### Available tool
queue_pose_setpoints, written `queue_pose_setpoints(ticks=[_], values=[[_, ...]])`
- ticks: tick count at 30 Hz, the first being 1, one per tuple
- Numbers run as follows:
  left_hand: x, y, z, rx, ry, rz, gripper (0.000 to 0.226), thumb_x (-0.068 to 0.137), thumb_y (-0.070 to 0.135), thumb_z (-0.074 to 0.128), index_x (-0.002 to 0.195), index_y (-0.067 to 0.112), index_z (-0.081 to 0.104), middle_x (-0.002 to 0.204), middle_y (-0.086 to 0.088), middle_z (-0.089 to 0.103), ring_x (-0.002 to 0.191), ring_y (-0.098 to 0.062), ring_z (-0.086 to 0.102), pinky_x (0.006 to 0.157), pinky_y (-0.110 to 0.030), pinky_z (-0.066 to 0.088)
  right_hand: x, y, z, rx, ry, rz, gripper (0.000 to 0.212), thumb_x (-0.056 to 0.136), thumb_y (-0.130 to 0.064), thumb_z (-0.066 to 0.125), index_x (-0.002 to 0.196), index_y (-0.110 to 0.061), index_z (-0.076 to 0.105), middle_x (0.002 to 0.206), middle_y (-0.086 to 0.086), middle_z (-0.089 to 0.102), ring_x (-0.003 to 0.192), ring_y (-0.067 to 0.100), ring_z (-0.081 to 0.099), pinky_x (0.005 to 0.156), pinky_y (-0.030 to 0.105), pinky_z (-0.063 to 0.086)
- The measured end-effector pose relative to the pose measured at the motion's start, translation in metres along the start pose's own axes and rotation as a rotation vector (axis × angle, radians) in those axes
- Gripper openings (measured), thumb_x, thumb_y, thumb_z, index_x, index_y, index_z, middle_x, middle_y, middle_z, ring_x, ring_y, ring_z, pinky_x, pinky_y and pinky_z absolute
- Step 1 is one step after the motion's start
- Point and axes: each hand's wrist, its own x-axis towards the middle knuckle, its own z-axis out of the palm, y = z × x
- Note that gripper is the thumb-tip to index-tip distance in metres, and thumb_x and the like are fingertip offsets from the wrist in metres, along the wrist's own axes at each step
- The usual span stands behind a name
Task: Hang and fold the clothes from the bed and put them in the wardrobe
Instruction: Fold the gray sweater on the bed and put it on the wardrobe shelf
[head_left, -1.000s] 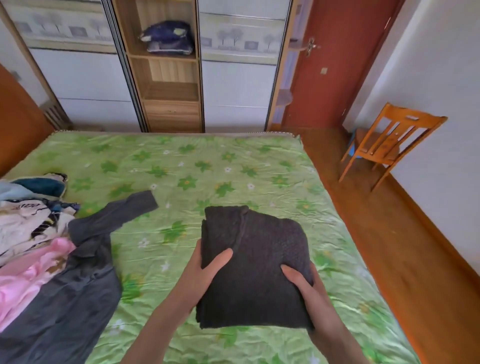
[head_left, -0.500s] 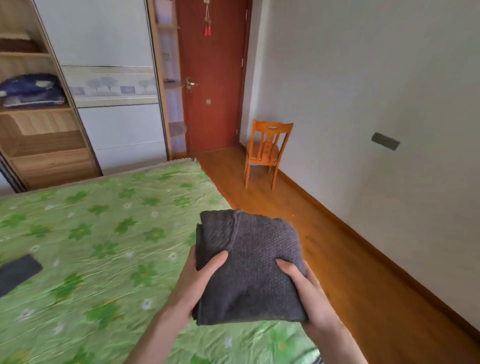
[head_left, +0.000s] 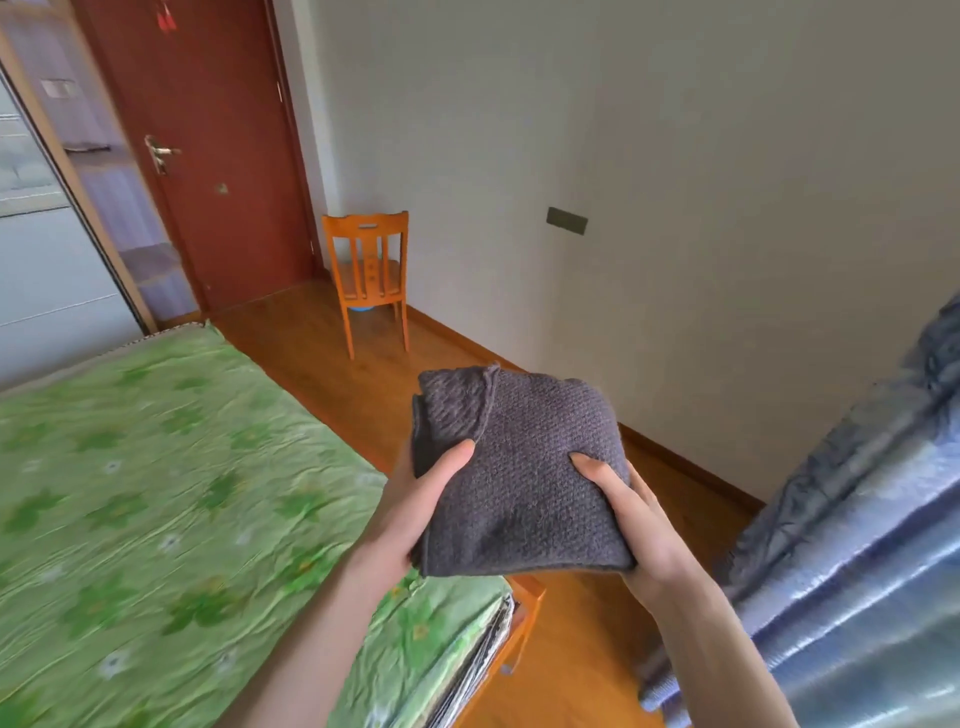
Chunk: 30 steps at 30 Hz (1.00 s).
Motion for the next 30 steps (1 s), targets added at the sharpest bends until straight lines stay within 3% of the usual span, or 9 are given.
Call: queue_pose_setpoints(ticks=[6, 12, 17, 20, 24, 28, 30], values=[[0.041, 0.003, 0.066, 0.055, -0.068, -0.004, 0.059, 0.079, 0.054, 0.086, 0.132, 0.045, 0.062, 0.121, 0.015, 0.077, 0.108, -0.011, 0.075, 0.092, -0.04, 0.06, 0.022, -0.024, -0.057, 0.043, 0.064, -0.057, 0.079, 0.063, -0.054, 0.086, 0.132, -0.037, 0.053, 0.124, 0.007, 0.071, 0.091, 0.021, 0.078, 0.069, 0.035, 0.064], [0.108, 0.006, 0.124, 0.076, -0.142, -0.02, 0.046, 0.087, 0.053, 0.08, 0.129, 0.05, 0.061, 0.117, 0.018, 0.077, 0.101, -0.005, 0.076, 0.076, -0.028, 0.061, 0.077, -0.052, -0.105, 0.057, 0.127, -0.106, 0.087, 0.068, -0.05, 0.091, 0.143, -0.029, 0.051, 0.128, 0.008, 0.072, 0.109, 0.031, 0.074, 0.095, 0.055, 0.06], [0.186, 0.013, 0.162, 0.059, -0.163, -0.006, 0.059, 0.085, 0.055, 0.08, 0.138, 0.047, 0.055, 0.129, 0.013, 0.071, 0.115, -0.013, 0.071, 0.091, -0.038, 0.06, 0.15, -0.088, -0.136, 0.072, 0.106, -0.117, 0.077, 0.08, -0.041, 0.086, 0.145, -0.025, 0.049, 0.128, 0.008, 0.073, 0.111, 0.032, 0.074, 0.096, 0.056, 0.059], [0.239, 0.027, 0.18, 0.05, -0.179, 0.011, 0.057, 0.081, 0.059, 0.081, 0.132, 0.054, 0.056, 0.127, 0.018, 0.071, 0.112, -0.007, 0.071, 0.084, -0.031, 0.06, 0.202, -0.116, -0.144, 0.068, 0.122, -0.107, 0.08, 0.077, -0.044, 0.091, 0.143, -0.026, 0.05, 0.125, 0.007, 0.075, 0.109, 0.033, 0.075, 0.092, 0.055, 0.061], [0.314, 0.045, 0.2, 0.042, -0.157, 0.022, 0.074, 0.078, 0.064, 0.084, 0.143, 0.05, 0.051, 0.131, 0.017, 0.069, 0.118, -0.011, 0.068, 0.091, -0.037, 0.058, 0.272, -0.157, -0.151, 0.056, 0.16, -0.087, 0.086, 0.066, -0.05, 0.093, 0.139, -0.028, 0.053, 0.119, 0.006, 0.077, 0.105, 0.032, 0.076, 0.086, 0.051, 0.064], [0.383, 0.058, 0.217, 0.041, -0.144, 0.028, 0.06, 0.075, 0.066, 0.084, 0.127, 0.057, 0.056, 0.12, 0.022, 0.072, 0.107, -0.005, 0.072, 0.086, -0.034, 0.061, 0.338, -0.189, -0.159, 0.011, 0.153, -0.091, 0.091, 0.065, -0.054, 0.094, 0.141, -0.032, 0.05, 0.125, 0.006, 0.074, 0.105, 0.03, 0.076, 0.093, 0.054, 0.062], [0.412, 0.062, 0.224, 0.033, -0.123, 0.025, 0.064, 0.071, 0.067, 0.084, 0.128, 0.055, 0.056, 0.123, 0.018, 0.071, 0.109, -0.009, 0.071, 0.082, -0.033, 0.06, 0.367, -0.201, -0.162, -0.007, 0.13, -0.101, 0.09, 0.068, -0.055, 0.093, 0.143, -0.034, 0.049, 0.127, 0.005, 0.073, 0.106, 0.027, 0.076, 0.094, 0.052, 0.061]])
